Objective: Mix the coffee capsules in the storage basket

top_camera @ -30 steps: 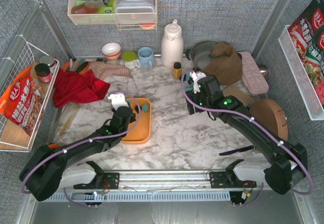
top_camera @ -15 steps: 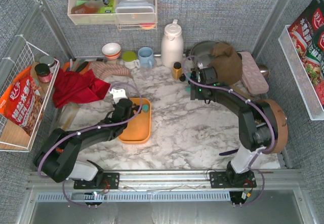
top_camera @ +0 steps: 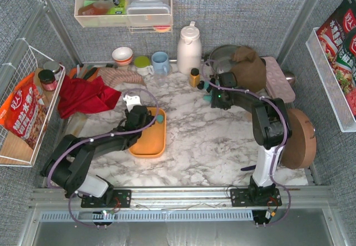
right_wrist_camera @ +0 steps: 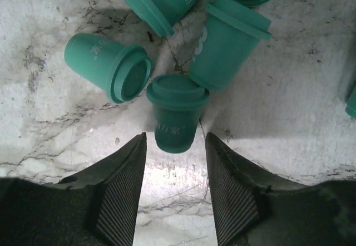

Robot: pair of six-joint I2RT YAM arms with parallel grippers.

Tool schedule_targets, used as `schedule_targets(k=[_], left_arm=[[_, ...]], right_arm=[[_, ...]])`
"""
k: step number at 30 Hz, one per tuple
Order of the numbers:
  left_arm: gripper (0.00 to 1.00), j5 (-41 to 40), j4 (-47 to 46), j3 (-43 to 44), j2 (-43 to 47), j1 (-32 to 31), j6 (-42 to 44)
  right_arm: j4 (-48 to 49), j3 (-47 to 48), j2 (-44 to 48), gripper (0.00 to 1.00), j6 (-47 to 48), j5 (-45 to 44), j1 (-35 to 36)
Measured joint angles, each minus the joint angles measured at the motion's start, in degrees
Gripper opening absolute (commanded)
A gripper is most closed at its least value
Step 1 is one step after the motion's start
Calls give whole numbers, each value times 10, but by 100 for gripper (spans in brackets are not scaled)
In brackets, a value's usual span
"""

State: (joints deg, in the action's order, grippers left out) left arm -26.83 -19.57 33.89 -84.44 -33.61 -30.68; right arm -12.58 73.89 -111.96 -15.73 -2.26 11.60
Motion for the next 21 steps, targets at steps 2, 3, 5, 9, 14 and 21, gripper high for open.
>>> schedule_targets(k=[2, 3, 5, 9, 14, 21], left_arm=[[60, 0, 1, 4, 0, 0, 1], [60, 1, 3, 7, 1, 0, 1], [61, 4, 11, 13, 10, 0, 2], [65, 15, 17, 23, 47, 0, 4], [68, 28, 54, 44, 94, 0, 9], [76, 51, 122, 71, 134, 0, 23]], right_arm=[[0, 6, -8, 50, -2, 0, -1], [0, 8, -12, 49, -4, -1, -2], [0, 13, -16, 49, -7, -3, -3], [3, 24, -26, 48, -9, -9, -3], [8, 37, -38, 33, -10, -20, -3], [24, 16, -24, 23, -10, -19, -3]])
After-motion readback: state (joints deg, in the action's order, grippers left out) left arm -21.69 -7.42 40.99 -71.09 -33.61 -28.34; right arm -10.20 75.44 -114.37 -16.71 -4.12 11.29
